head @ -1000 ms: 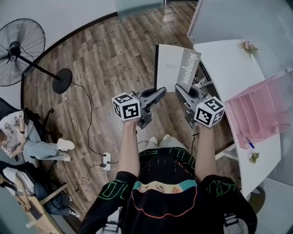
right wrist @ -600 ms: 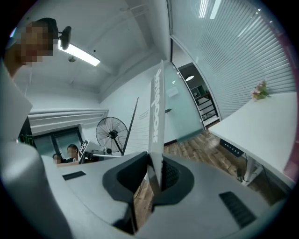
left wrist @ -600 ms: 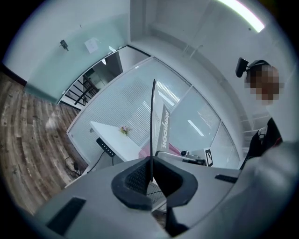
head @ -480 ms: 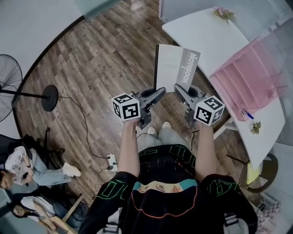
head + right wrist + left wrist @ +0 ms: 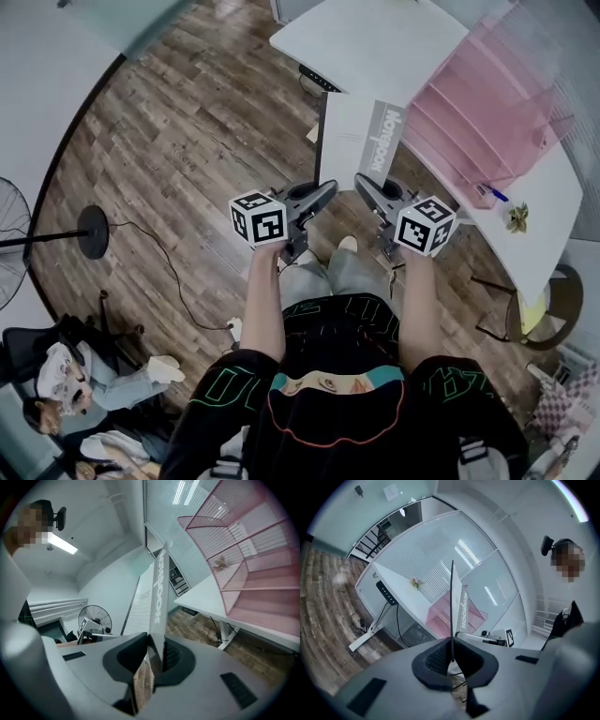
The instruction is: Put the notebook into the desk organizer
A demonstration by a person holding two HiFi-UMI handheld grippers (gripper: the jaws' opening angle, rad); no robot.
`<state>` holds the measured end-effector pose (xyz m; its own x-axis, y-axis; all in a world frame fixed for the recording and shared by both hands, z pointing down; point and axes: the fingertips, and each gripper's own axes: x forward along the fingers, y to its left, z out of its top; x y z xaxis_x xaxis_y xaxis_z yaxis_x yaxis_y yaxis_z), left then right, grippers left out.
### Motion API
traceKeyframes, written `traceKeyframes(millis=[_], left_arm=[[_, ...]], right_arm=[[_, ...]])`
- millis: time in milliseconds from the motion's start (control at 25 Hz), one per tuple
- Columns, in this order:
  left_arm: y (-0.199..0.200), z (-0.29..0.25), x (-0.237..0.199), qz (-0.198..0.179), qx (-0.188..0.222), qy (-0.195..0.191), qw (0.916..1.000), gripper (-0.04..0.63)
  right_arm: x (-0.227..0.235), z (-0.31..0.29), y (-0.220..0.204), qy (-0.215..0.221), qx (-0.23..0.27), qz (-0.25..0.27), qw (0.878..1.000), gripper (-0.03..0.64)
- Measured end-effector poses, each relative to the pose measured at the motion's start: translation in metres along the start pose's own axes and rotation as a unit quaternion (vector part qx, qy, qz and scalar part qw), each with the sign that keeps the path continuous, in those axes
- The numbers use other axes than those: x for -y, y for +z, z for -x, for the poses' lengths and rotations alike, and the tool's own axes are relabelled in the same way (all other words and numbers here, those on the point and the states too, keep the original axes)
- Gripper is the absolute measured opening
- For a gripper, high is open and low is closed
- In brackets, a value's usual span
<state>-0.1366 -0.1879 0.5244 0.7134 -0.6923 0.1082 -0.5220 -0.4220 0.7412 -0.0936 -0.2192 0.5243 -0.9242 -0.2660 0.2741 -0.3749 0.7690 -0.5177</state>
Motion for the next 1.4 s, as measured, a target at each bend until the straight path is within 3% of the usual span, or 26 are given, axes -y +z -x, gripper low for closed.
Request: traceKeyframes(millis=[280, 800, 1400], left_arm=[[-0.038, -0.051, 0.002, 0.040, -0.064, -0.024, 0.9968, 0.005], [-0.075, -0.113, 0.013, 0.087, -0.139, -0.061, 0.9846, 0.005], [-0.057, -0.171, 0.036, 0.122, -0.123, -0.117, 0.9778, 0.008]], right_arm=[[0.044, 0.043, -0.026, -0.053, -0.007, -0.048, 0.997, 0.031], [0.091, 0.100, -0.048, -0.093, 0.025, -0.129, 0.987, 0.037], [0.118, 0.147, -0.015, -0.155, 0.045, -0.083, 0.983, 0.098]])
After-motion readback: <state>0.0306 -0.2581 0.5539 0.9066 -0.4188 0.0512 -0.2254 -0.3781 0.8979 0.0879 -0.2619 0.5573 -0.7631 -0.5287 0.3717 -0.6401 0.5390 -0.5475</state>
